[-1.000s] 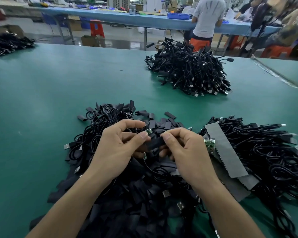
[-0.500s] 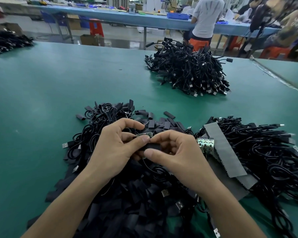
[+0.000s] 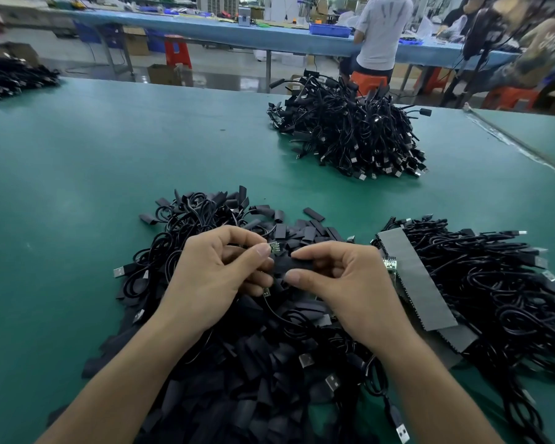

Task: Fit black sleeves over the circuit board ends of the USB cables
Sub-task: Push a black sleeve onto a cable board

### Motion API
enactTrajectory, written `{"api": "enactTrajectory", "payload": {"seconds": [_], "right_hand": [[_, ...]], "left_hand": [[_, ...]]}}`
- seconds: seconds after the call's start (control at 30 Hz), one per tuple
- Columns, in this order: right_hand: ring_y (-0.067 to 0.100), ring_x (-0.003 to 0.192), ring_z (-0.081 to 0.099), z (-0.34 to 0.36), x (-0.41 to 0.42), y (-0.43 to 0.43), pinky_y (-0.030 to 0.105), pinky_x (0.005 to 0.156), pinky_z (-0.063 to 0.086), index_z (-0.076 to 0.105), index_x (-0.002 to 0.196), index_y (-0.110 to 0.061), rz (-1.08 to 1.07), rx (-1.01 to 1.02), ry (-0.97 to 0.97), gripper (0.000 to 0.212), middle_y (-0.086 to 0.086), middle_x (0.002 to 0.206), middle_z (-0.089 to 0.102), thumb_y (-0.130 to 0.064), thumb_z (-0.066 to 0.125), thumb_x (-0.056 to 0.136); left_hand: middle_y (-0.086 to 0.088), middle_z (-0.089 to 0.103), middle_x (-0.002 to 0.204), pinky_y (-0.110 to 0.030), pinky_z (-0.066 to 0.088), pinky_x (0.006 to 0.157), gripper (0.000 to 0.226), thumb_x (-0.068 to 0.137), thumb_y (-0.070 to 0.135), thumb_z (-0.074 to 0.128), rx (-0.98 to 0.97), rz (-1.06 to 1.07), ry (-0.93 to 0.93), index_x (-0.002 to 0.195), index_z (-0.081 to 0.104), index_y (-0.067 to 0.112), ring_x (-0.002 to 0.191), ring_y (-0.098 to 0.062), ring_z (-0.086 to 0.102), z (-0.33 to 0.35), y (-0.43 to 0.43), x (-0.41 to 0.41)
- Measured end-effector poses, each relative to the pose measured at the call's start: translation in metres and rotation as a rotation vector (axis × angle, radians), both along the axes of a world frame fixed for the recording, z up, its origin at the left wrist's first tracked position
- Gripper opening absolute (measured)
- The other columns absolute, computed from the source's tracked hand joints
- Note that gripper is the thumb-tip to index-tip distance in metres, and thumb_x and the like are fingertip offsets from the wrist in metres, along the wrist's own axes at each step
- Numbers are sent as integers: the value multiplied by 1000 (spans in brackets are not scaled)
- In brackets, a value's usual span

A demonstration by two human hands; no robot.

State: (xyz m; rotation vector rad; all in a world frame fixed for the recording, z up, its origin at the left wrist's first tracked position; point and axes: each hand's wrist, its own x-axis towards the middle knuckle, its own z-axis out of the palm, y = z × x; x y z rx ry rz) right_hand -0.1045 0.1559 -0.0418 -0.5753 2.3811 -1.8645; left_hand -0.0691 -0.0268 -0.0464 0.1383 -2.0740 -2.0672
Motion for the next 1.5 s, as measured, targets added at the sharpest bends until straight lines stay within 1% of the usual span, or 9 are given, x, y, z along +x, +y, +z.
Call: {"api": "enactTrajectory", "payload": {"seconds": [0.1, 0.27, 0.37, 0.5, 0.6, 0.7, 0.87, 0.97, 1.5], "right_hand": [[7, 71, 72, 1, -2, 2, 18, 68, 55, 77, 85, -27, -36, -8, 13, 22, -9, 76, 75, -18, 88, 69], [12, 70, 72, 1, -4, 4, 25, 70, 59, 77, 83, -27, -66, -16, 40, 21, -7, 74, 75, -18, 88, 68], [13, 69, 72, 2, -4, 6, 27, 69, 59, 77, 82, -25, -49, -9, 55, 18, -6, 73, 75, -16, 87, 71], [4, 62, 67, 3, -2, 5, 15, 61, 51, 77, 79, -27, 31, 6, 70, 16, -8, 69, 73, -13, 84, 75], [2, 60, 64, 2, -2, 4, 15, 60, 49, 75, 78, -26, 39, 41, 101, 13, -9, 68, 72, -14, 81, 79], [12, 67, 68, 1, -3, 4, 25, 67, 56, 74, 83, -25, -14, 9, 86, 12, -6, 73, 73, -16, 81, 78], [3, 77, 70, 3, -3, 5, 15, 71, 53, 73, 92, -31, 44, 7, 92, 24, -14, 83, 75, -14, 83, 77], [3, 84, 71, 3, -2, 5, 18, 77, 55, 74, 95, -35, 55, 51, 136, 25, -17, 88, 75, -19, 82, 78], [2, 70, 67, -1, -3, 4, 11, 67, 48, 75, 87, -35, 50, 9, 172, 19, -18, 75, 72, -16, 78, 82]], "left_hand": [[-11, 74, 73, -22, 53, 49, 3, 92, 11, 68, -30, -22, -11, 91, 70, 13, 55, -18, 69, 0, -1, 1], [-9, 73, 71, -19, 49, 47, 16, 93, 11, 65, -64, -42, -6, 87, 75, 22, 51, -15, 65, 2, 0, 2], [-6, 72, 68, -17, 46, 46, 16, 94, 11, 63, -89, -48, -17, 90, 76, 20, 50, -12, 62, 4, -1, 2], [-4, 70, 66, -16, 45, 47, 17, 95, 14, 63, -126, -126, -53, 90, 78, 21, 49, -10, 59, 5, 0, 4], [-4, 70, 66, -16, 44, 47, 18, 95, 12, 63, -121, -122, -59, 90, 78, 21, 48, -10, 58, 6, 0, 4], [-3, 70, 65, -16, 44, 46, 17, 95, 11, 62, -114, -79, -62, 92, 76, 20, 48, -10, 59, 7, -1, 4], [-4, 70, 65, -15, 44, 47, 16, 95, 11, 62, -114, -126, -85, 92, 75, 19, 49, -9, 59, 7, 1, 4], [-3, 70, 65, -14, 44, 47, 16, 95, 12, 62, -119, -124, -86, 90, 76, 18, 49, -9, 58, 8, 2, 4], [0, 65, 62, -15, 41, 45, 23, 97, 10, 58, -62, -112, -121, 86, 77, 18, 48, -9, 54, 13, 1, 5]]}}
